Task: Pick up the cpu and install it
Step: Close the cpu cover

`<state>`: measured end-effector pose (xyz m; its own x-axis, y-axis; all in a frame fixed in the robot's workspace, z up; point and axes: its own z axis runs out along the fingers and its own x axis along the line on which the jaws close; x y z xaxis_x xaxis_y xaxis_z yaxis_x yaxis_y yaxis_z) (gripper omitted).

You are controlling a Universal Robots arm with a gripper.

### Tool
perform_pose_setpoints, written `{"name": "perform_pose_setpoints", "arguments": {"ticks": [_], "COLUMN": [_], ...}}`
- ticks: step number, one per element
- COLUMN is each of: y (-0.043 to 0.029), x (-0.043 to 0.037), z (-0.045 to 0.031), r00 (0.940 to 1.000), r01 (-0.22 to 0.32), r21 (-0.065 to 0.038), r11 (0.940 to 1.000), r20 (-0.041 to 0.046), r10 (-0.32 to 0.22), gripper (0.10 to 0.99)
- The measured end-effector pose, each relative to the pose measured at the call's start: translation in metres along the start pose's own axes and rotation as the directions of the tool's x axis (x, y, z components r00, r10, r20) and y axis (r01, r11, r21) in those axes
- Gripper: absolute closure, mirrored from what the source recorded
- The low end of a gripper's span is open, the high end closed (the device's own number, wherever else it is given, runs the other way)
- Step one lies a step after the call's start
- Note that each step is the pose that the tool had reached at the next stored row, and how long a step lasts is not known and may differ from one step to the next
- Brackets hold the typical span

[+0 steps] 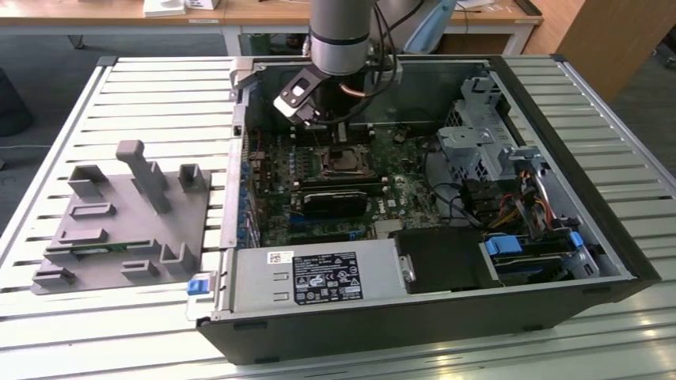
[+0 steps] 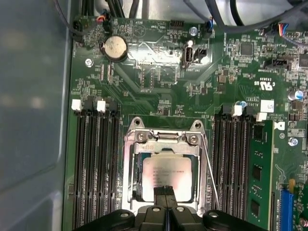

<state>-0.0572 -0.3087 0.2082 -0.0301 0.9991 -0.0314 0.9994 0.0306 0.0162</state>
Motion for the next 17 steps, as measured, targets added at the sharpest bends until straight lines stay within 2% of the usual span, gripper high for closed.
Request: {"name": "perform_pose_setpoints", "arguments": {"ticks": [9,17], "y": [-0.0011,0.0007], "x": [0.0002,0.0002], "z": [0.0071,0.0088], "r00": [1.0,1.0], "r01": [0.0,0.0], "r21": [0.0,0.0], "r11": [1.0,1.0], "r20": [0.0001,-0.0008], "r10": [0.0,0.0], "gripper": [0.98,0.98]}}
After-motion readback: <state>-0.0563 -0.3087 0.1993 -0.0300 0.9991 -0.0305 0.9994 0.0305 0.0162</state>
